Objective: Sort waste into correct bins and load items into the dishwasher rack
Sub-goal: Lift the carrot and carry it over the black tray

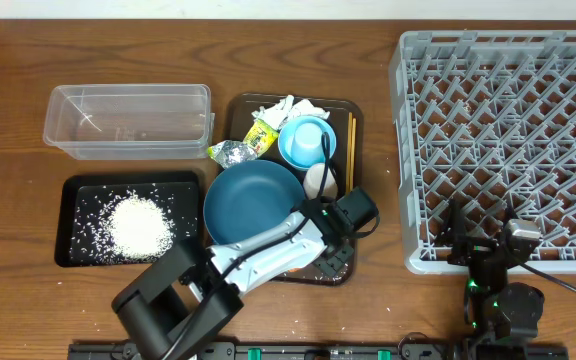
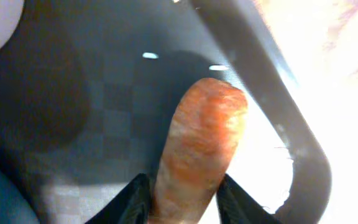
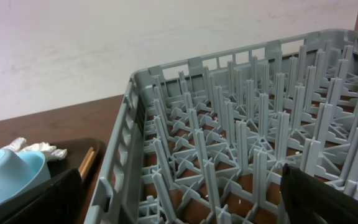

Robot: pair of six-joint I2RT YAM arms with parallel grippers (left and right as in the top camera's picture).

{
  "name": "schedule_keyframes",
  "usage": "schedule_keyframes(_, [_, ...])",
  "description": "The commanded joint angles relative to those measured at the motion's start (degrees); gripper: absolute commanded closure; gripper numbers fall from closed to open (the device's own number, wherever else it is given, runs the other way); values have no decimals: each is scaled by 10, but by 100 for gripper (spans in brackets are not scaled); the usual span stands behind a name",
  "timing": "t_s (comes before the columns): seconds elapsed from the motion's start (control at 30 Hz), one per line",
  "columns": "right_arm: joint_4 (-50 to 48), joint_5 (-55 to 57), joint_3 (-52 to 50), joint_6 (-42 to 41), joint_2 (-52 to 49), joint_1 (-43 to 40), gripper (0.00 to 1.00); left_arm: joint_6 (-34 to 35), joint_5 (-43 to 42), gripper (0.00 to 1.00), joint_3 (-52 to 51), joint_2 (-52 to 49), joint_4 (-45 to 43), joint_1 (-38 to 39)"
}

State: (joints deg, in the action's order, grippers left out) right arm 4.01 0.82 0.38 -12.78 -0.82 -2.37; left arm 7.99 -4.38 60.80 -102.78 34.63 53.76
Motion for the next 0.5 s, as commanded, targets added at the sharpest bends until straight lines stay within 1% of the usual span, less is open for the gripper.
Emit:
schedule_keyframes(0.0, [3, -2, -1, 4, 4, -10, 1, 5, -19, 71, 17, 34, 2, 2])
schedule_keyframes(0.1, [3, -2, -1, 4, 4, -10, 1, 9, -25, 71, 17, 57, 1, 2])
schedule_keyframes(0.27, [3, -2, -1, 4, 4, -10, 1, 10, -25, 77, 17, 90, 2, 2])
schedule_keyframes(0.47, [3, -2, -1, 4, 4, -10, 1, 22, -25, 77, 17, 142, 1, -2])
